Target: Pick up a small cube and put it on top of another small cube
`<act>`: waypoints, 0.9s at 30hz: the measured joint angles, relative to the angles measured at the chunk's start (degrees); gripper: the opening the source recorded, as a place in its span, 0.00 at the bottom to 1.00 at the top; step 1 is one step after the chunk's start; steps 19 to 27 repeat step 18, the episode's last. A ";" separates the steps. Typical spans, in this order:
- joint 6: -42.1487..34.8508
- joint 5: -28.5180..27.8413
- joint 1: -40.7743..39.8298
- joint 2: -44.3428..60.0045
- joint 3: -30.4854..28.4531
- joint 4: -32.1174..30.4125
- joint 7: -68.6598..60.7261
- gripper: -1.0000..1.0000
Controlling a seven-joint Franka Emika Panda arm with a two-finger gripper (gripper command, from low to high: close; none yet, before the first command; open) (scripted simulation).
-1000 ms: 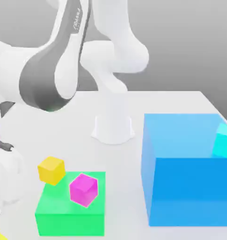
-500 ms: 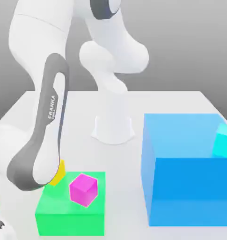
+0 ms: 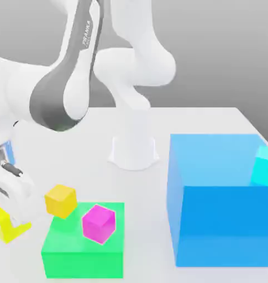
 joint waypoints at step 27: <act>7.66 -7.04 -2.42 -13.63 2.79 -20.75 10.87 1.00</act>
